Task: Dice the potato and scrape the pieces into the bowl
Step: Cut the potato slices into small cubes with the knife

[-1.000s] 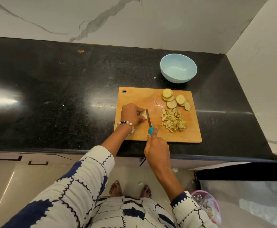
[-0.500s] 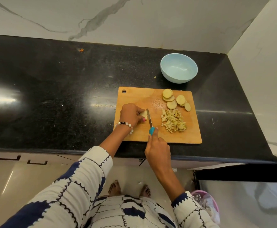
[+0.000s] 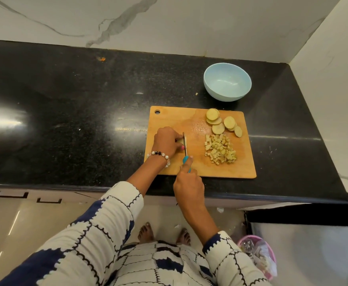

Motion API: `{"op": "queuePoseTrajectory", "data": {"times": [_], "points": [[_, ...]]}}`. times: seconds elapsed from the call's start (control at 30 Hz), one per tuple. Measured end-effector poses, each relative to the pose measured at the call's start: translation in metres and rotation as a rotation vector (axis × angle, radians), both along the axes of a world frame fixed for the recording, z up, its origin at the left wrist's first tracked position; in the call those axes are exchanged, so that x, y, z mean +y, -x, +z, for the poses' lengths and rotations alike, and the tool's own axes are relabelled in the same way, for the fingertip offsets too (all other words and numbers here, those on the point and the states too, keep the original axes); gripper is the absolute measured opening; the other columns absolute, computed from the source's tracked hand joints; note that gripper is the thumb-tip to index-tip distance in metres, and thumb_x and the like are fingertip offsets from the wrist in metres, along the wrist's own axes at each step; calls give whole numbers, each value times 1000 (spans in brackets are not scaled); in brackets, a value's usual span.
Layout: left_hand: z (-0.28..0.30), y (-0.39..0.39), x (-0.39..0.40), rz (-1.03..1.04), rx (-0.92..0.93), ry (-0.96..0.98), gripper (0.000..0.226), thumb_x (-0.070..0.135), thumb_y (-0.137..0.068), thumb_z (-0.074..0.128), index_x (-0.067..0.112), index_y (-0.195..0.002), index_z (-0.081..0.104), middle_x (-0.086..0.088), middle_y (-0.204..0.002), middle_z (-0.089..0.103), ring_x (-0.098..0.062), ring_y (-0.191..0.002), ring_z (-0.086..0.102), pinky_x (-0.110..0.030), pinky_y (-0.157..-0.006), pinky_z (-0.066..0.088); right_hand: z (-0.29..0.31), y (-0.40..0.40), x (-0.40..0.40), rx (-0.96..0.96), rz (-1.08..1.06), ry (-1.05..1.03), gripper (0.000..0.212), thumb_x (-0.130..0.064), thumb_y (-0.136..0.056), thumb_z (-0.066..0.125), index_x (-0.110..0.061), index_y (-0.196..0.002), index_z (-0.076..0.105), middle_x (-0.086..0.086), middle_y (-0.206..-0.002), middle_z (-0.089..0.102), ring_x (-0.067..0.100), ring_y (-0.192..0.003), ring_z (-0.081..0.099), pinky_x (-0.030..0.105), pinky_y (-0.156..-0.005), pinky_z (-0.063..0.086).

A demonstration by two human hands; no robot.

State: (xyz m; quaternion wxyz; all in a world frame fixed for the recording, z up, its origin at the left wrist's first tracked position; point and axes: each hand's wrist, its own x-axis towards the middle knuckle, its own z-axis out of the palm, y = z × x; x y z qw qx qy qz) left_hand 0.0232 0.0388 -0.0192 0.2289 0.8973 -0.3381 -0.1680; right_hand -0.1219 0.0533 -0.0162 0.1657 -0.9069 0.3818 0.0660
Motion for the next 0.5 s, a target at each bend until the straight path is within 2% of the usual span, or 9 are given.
{"op": "queuePoseTrajectory", "data": {"times": [0.07,0.1,0.13,0.2,0.27,0.33,0.4,0.5], "points": [[-1,0,0,1,1,-3,39,29,-77,74,16,-113,68,-6,-99,71,-21,-88,62,-29,-74,48,-1,0,-1,2,-10,13,65,-13,-98,35,3,-147,-4,20,-114,55,31,-93,60,36,-71,46],[-1,1,0,4,5,-6,39,29,-77,73,17,-114,67,-6,-100,70,-21,-89,62,-28,-74,47,-2,5,0,-17,-12,47,66,-12,-96,41,5,-147,2,20,-107,57,30,-86,62,34,-65,46],[-1,1,0,6,9,-10,39,29,-78,73,17,-114,67,-6,-101,70,-21,-89,62,-28,-75,47,-3,12,4,-46,-2,82,68,-11,-92,52,8,-145,15,18,-94,60,28,-72,63,32,-55,44],[-2,2,0,14,17,-11,40,28,-77,74,16,-115,66,-7,-103,70,-21,-92,61,-29,-78,48,-6,31,17,-66,14,150,69,-9,-75,75,11,-132,43,12,-65,56,19,-42,52,23,-39,31],[-3,1,-1,22,23,0,41,28,-77,74,15,-114,66,-7,-104,69,-21,-93,61,-31,-81,50,-9,45,22,-124,24,171,66,-9,-69,81,12,-124,52,9,-56,51,15,-33,43,20,-35,25],[-2,2,0,23,28,-7,42,28,-76,74,14,-114,66,-7,-104,69,-21,-93,60,-31,-81,50,-8,43,17,-156,31,183,63,-9,-71,80,12,-123,53,8,-54,50,16,-33,41,20,-36,21],[-2,1,0,28,34,-4,42,27,-75,75,15,-114,67,-7,-105,69,-21,-94,61,-32,-83,50,-5,35,12,-118,11,171,64,-8,-76,75,11,-130,46,12,-62,54,20,-38,47,23,-40,23],[-1,2,-1,43,63,17,41,25,-73,77,13,-111,68,-8,-104,70,-22,-94,63,-35,-86,51,-3,27,3,-104,11,66,61,-11,-97,41,4,-147,8,23,-103,57,34,-75,61,34,-56,35]]}}
